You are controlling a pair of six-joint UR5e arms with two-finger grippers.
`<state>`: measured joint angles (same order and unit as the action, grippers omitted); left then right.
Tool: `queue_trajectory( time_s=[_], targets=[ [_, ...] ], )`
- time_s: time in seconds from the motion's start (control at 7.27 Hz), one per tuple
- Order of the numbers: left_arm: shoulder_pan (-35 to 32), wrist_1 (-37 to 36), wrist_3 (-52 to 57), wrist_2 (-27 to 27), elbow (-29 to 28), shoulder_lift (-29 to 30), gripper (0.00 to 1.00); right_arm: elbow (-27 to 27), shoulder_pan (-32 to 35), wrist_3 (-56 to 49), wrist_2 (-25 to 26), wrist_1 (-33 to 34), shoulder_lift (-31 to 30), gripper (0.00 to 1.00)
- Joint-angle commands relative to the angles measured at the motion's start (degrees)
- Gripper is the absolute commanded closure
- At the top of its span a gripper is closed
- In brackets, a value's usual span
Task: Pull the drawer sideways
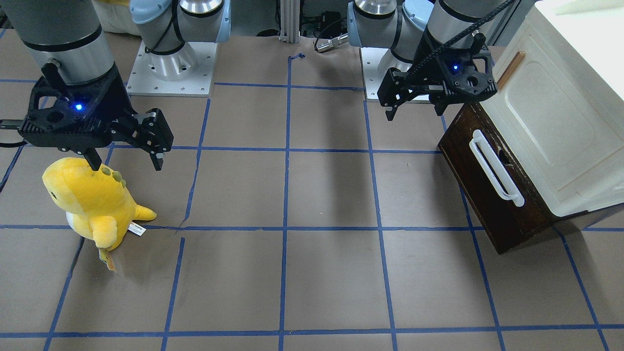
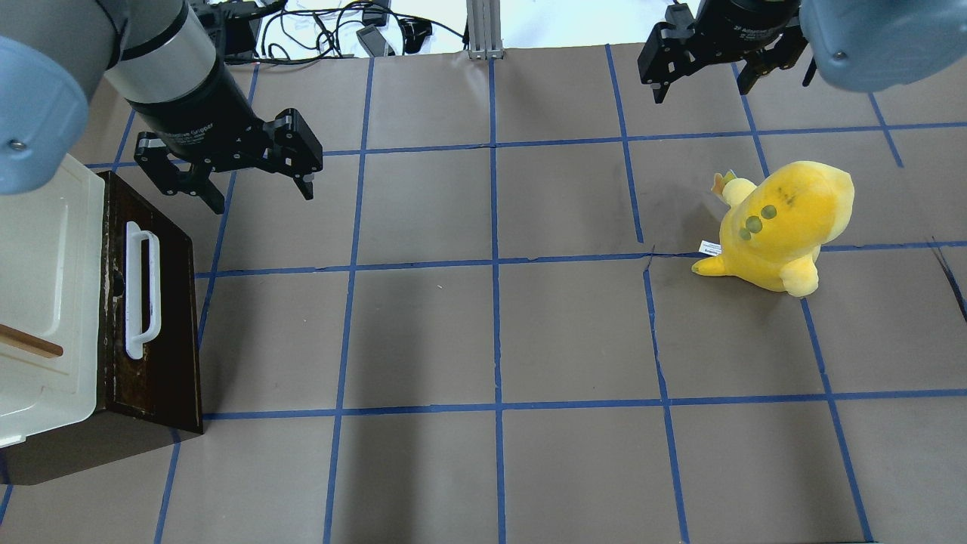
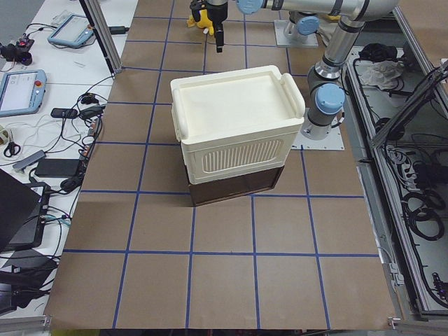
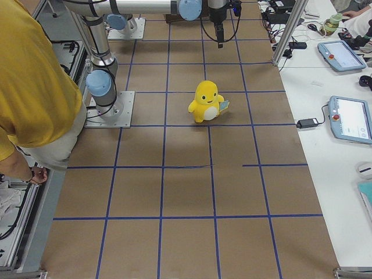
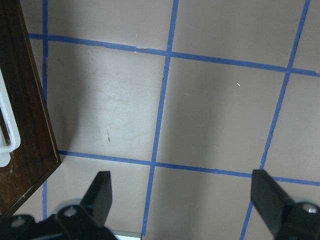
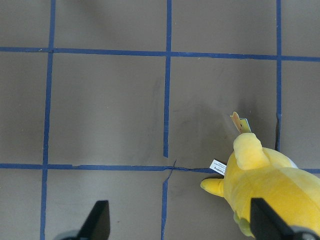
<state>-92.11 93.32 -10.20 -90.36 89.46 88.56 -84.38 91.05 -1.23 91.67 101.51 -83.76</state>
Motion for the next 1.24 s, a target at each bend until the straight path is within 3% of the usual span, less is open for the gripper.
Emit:
queue_trajectory(
  time_s=[0.0, 1.1],
  targets=[
    [0.00, -0.15, 0.27, 0.01, 0.10, -0.05, 0.00, 0.00, 0.00, 0.00, 0.00, 0.00, 0.00, 0.00],
    [0.08, -0.24, -0.17, -0.16, -0.34, 0.04, 0.00, 0.00, 0.00, 0.00, -0.09, 0.00, 0.00, 0.00]
  ],
)
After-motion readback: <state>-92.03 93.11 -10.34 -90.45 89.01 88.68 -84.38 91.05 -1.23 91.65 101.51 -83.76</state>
